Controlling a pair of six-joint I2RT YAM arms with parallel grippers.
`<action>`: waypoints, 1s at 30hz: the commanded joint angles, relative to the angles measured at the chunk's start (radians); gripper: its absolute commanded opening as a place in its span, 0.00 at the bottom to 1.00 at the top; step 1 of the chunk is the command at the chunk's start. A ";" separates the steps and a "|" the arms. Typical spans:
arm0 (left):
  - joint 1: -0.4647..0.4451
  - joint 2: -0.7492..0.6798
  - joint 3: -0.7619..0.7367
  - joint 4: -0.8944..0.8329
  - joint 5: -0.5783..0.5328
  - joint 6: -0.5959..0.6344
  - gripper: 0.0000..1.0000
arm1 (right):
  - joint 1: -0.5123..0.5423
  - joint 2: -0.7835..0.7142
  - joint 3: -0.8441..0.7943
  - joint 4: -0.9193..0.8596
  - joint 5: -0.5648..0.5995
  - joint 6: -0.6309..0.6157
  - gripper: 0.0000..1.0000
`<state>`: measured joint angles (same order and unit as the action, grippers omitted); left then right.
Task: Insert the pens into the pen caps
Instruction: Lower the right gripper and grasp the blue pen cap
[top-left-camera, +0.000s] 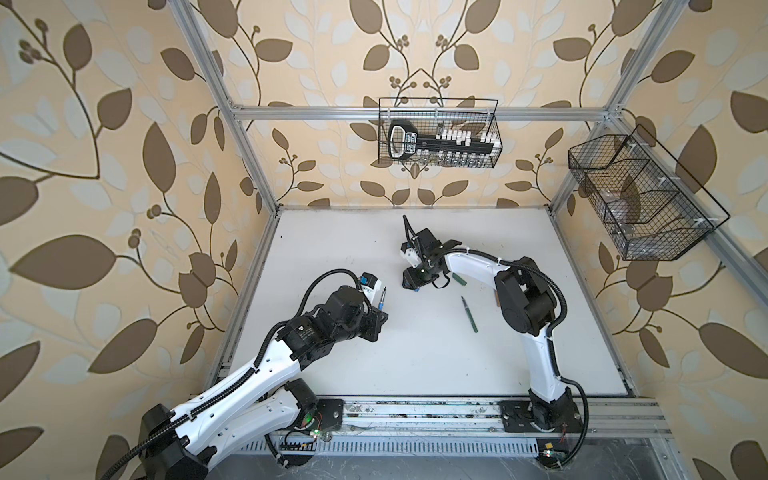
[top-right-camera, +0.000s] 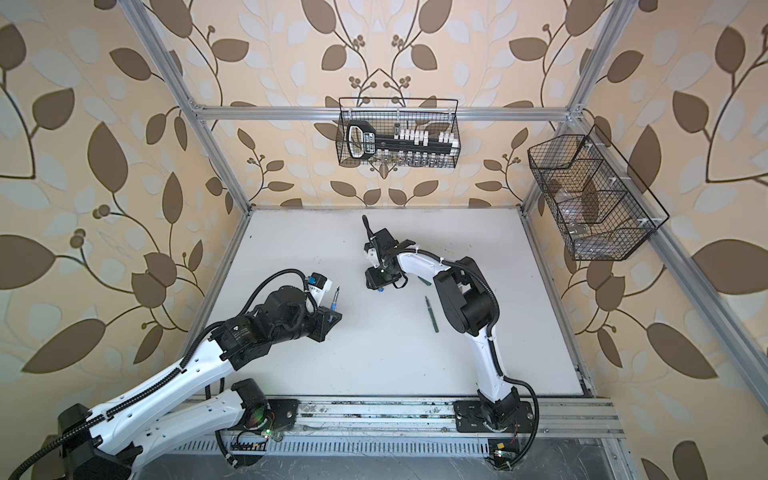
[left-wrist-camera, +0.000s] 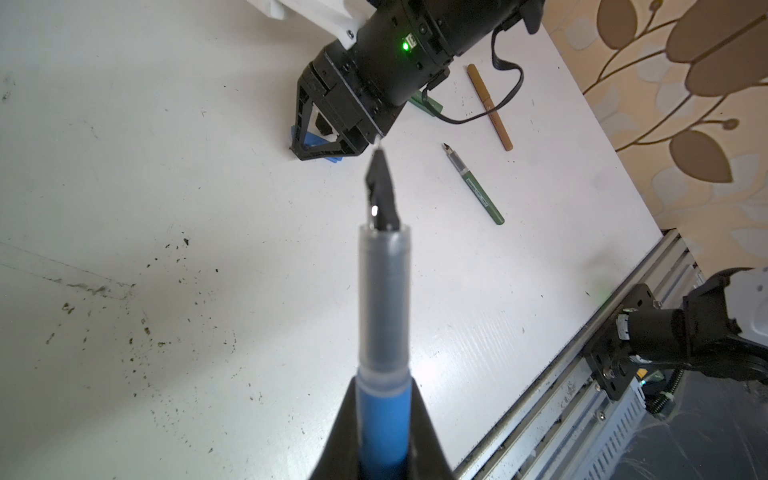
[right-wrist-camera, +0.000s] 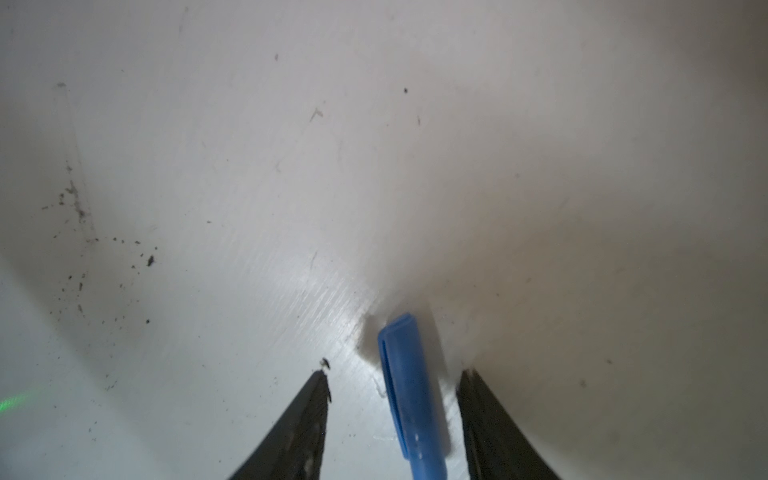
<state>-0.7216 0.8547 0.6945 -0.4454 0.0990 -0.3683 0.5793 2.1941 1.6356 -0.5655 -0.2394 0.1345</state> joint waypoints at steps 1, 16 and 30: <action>-0.007 -0.014 0.043 0.008 0.010 0.023 0.11 | 0.013 -0.026 -0.051 -0.051 -0.043 0.001 0.53; -0.007 -0.015 0.024 0.028 0.010 0.023 0.11 | -0.011 -0.055 -0.071 0.007 -0.063 0.093 0.45; -0.007 -0.018 0.027 0.020 0.007 0.023 0.11 | 0.030 0.010 0.033 -0.099 0.114 0.111 0.35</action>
<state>-0.7216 0.8536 0.6945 -0.4400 0.0994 -0.3679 0.5953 2.1693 1.6321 -0.6025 -0.1925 0.2466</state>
